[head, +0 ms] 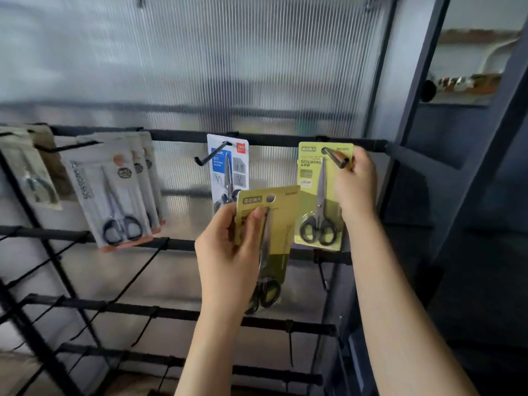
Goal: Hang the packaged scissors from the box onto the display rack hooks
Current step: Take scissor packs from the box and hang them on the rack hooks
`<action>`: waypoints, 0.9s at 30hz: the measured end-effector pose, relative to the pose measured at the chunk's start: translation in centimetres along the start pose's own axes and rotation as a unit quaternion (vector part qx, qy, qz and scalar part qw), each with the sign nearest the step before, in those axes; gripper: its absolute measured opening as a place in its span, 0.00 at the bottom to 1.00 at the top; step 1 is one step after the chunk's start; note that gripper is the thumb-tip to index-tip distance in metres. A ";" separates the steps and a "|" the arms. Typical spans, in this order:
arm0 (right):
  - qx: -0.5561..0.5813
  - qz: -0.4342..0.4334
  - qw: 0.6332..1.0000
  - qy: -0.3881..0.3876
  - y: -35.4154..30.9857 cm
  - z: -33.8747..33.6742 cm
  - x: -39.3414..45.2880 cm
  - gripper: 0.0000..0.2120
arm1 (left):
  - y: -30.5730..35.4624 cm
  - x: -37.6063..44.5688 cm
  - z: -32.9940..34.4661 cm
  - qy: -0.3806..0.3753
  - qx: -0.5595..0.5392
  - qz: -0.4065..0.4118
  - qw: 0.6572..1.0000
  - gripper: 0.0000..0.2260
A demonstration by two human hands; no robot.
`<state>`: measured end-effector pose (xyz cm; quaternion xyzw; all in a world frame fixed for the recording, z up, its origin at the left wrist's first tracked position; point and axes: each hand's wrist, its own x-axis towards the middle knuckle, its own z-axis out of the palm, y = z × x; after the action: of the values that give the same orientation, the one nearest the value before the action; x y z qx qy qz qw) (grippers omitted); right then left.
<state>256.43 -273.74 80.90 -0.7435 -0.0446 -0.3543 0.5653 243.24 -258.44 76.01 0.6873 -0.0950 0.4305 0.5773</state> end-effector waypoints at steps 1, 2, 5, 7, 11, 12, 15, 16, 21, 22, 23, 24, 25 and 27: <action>-0.011 0.003 1.000 -0.005 0.3 0.3 0.5 0.09 | 0.1 0.1 -0.1 0.005 0.002 0.000 1.000 0.06; -0.023 0.006 1.000 -0.010 0.5 0.5 1.0 0.08 | 0.2 0.3 -0.1 0.010 0.004 -0.001 1.000 0.06; -0.057 0.018 0.998 -0.028 1.2 0.7 1.9 0.07 | 0.8 0.6 -0.1 0.015 -0.001 -0.008 1.000 0.06; -0.077 0.029 0.996 -0.032 1.5 0.5 1.9 0.07 | 1.1 0.8 0.1 0.009 -0.010 -0.014 1.000 0.06; -0.154 -0.014 0.988 0.008 1.9 -0.8 0.4 0.14 | 1.5 0.9 0.9 -0.020 -0.020 -0.005 1.000 0.06; -0.170 -0.037 0.985 0.013 2.0 -1.4 -0.3 0.15 | 1.8 0.9 1.3 -0.034 -0.017 0.003 0.999 0.07; -0.196 -0.080 0.977 0.008 2.2 -3.6 -2.6 0.18 | 3.2 1.2 2.7 -0.086 -0.030 0.024 0.996 0.05; -0.208 -0.080 0.975 -0.002 2.3 -4.3 -3.3 0.18 | 3.6 1.4 3.2 -0.097 -0.033 0.029 0.994 0.05; -0.280 -0.062 0.954 -0.084 3.1 -6.6 -6.5 0.19 | 4.1 2.5 5.7 -0.099 -0.061 0.039 0.992 0.08; -0.293 -0.062 0.949 -0.100 3.3 -6.8 -7.0 0.19 | 4.0 2.6 6.0 -0.092 -0.060 0.039 0.993 0.12; -0.304 -0.060 0.944 -0.113 3.6 -7.0 -7.4 0.20 | 3.9 2.8 6.3 -0.084 -0.057 0.034 0.994 0.14; -0.312 -0.053 0.940 -0.124 3.9 -7.2 -7.6 0.20 | 3.8 2.9 6.4 -0.077 -0.055 0.028 0.995 0.15; -0.316 -0.040 0.938 -0.135 4.1 -7.2 -7.8 0.20 | 3.6 3.0 6.5 -0.073 -0.055 0.020 0.996 0.15; -0.324 -0.018 0.934 -0.151 4.4 -7.3 -7.9 0.21 | 3.3 3.1 6.7 -0.070 -0.054 0.002 0.996 0.13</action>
<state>249.13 -279.06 73.59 -0.9302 -0.0259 -0.2433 0.2735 246.30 -264.20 80.73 0.6832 -0.1598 0.3769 0.6047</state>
